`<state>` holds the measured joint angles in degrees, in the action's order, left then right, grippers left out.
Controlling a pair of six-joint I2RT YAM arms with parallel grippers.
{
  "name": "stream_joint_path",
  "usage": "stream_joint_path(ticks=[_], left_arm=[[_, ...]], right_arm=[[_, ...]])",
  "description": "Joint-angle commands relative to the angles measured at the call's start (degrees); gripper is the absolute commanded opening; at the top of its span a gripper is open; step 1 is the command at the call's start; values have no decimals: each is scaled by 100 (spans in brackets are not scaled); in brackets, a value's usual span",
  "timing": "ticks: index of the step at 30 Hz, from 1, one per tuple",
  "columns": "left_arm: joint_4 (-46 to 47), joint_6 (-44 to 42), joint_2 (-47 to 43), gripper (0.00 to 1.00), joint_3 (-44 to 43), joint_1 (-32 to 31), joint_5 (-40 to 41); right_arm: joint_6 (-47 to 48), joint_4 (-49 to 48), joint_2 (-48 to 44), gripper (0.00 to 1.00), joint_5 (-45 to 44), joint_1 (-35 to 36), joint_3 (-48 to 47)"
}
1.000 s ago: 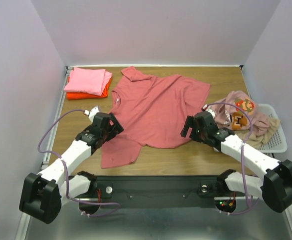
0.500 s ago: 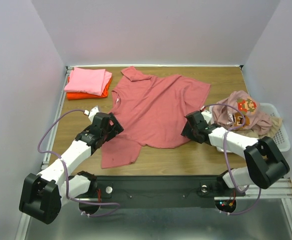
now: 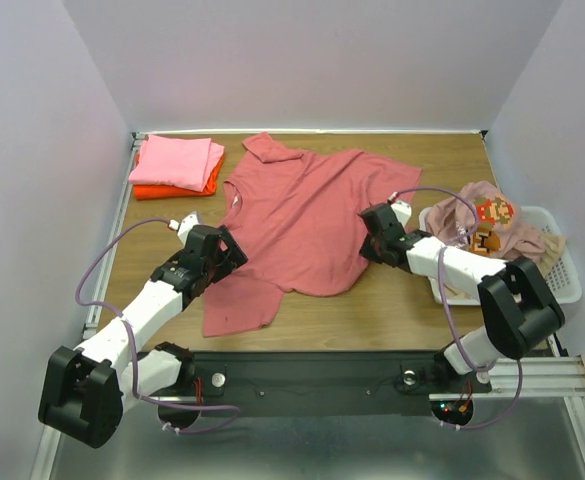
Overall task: Fold and stack the t-shirts
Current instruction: Flatten the tshirt out
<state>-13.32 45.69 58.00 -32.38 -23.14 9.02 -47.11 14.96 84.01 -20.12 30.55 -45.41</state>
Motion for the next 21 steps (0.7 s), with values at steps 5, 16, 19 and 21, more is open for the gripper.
stream_joint_path(ticks=[5, 16, 19, 21], left_arm=[[58, -148, 194, 98, -145, -7, 56], [67, -183, 555, 99, -216, 2, 109], [128, -183, 625, 98, -190, 2, 92], [207, -183, 695, 98, -172, 2, 39]], right_arm=[[544, -187, 1143, 7, 35, 153, -1478], [1310, 402, 2788, 43, 0, 153, -3475], [1459, 402, 2368, 67, -36, 154, -3222], [1573, 402, 2086, 72, 43, 162, -3028]])
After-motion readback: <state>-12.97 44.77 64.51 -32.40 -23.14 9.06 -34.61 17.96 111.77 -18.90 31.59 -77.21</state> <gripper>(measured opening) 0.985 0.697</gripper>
